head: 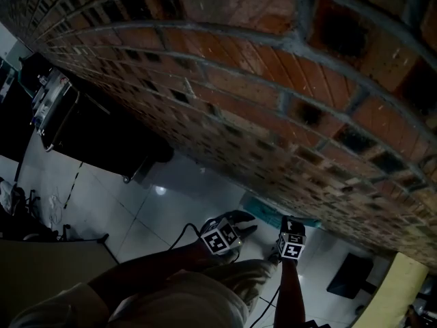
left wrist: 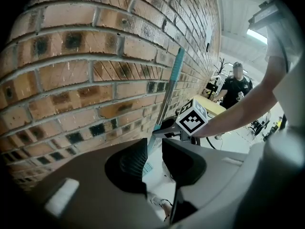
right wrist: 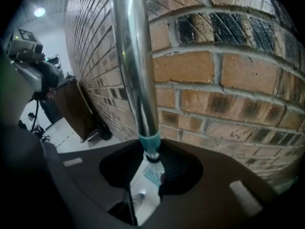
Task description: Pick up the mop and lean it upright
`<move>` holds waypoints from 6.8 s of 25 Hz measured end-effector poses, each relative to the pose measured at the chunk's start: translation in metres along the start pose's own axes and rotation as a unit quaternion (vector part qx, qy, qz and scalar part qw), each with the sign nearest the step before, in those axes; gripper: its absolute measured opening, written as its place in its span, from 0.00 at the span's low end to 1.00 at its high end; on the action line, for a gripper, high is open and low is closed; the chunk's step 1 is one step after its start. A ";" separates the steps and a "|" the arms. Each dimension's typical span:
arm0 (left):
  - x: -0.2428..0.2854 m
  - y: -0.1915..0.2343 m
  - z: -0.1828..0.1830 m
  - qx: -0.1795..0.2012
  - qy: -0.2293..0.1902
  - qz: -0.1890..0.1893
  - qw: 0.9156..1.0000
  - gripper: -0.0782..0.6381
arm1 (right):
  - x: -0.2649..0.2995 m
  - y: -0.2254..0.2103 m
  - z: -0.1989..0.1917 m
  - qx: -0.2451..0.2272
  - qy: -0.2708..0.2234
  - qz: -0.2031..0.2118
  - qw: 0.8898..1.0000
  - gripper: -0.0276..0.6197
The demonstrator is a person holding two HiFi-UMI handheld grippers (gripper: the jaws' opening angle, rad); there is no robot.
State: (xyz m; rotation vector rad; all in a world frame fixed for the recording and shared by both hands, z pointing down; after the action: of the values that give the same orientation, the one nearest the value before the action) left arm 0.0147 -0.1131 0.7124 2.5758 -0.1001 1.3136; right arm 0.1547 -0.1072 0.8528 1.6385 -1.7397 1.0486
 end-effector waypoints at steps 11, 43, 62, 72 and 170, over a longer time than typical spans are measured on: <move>-0.043 -0.007 0.023 0.028 -0.048 -0.004 0.998 0.27 | -0.076 0.022 0.028 0.004 -0.020 0.004 1.000 0.22; -0.127 -0.032 0.144 0.068 -0.148 -0.052 0.985 0.26 | -0.309 0.047 0.156 0.002 -0.167 0.006 0.986 0.22; -0.151 -0.043 0.173 0.087 -0.183 -0.059 0.977 0.26 | -0.364 0.053 0.206 -0.020 -0.201 -0.015 0.979 0.22; -0.157 -0.061 0.191 0.096 -0.189 -0.061 0.975 0.26 | -0.391 0.051 0.213 -0.003 -0.231 -0.007 0.973 0.22; -0.135 -0.014 0.117 0.024 -0.146 -0.032 0.988 0.30 | -0.262 0.045 0.150 0.013 -0.165 0.017 0.986 0.22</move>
State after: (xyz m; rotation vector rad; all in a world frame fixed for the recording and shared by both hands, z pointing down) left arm 0.0297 -0.1361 0.5356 2.7721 -0.0387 0.9193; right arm 0.1636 -0.0808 0.5492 1.8902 -1.9751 0.8528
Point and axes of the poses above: the fingertips, and each gripper's own axes: x forward along the fingers, y to its left, z out of its top, the point moved 1 cm from there along -x, backward along the fingers, and after that the axes turned 11 degrees about y, right-handed, at the moved point
